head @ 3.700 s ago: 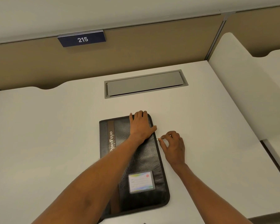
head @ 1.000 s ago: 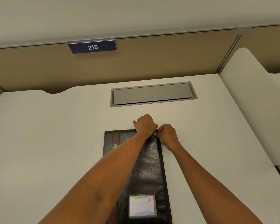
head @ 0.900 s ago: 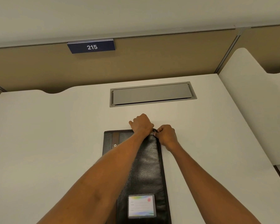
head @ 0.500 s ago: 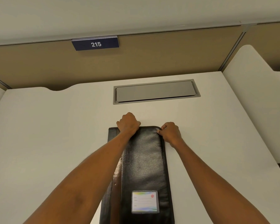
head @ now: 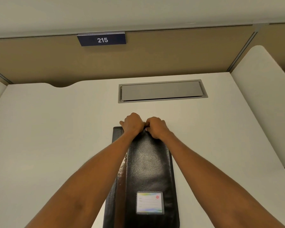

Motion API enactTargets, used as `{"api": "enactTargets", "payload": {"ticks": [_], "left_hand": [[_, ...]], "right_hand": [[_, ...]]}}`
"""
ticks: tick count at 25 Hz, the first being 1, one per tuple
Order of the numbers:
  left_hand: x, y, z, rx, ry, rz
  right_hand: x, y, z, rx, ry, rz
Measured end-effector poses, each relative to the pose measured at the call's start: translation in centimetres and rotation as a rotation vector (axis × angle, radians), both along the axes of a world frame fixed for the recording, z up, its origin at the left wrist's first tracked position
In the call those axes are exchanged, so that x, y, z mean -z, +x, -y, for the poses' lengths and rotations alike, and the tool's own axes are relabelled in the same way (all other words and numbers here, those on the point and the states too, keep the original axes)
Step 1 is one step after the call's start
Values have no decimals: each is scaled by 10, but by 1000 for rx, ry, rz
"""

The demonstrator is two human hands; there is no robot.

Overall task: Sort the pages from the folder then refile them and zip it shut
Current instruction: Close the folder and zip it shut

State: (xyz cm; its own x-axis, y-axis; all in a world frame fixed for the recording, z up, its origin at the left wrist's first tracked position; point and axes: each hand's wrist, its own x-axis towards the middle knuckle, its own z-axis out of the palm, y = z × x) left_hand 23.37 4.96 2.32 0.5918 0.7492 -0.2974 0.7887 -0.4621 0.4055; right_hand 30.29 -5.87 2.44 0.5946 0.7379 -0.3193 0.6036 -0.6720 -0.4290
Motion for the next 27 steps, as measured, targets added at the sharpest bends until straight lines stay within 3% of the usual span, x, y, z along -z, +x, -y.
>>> {"api": "enactTargets", "payload": {"ticks": [4, 8, 14, 17, 22, 27], "left_hand": [[3, -16, -4, 73, 163, -4], [4, -35, -20, 41, 171, 4], [6, -68, -52, -113, 144, -10], [7, -87, -64, -286, 63, -14], [7, -97, -60, -556, -205, 157], [7, -110, -56, -502, -226, 408]], "right_hand": [[3, -3, -3, -45, 3, 113], [7, -4, -2, -76, -6, 165], [11, -5, -1, -89, -20, 179], [13, -8, -1, -71, -15, 170], [15, -19, 9, 45, 70, 172], [14, -39, 37, 67, 146, 205]]}}
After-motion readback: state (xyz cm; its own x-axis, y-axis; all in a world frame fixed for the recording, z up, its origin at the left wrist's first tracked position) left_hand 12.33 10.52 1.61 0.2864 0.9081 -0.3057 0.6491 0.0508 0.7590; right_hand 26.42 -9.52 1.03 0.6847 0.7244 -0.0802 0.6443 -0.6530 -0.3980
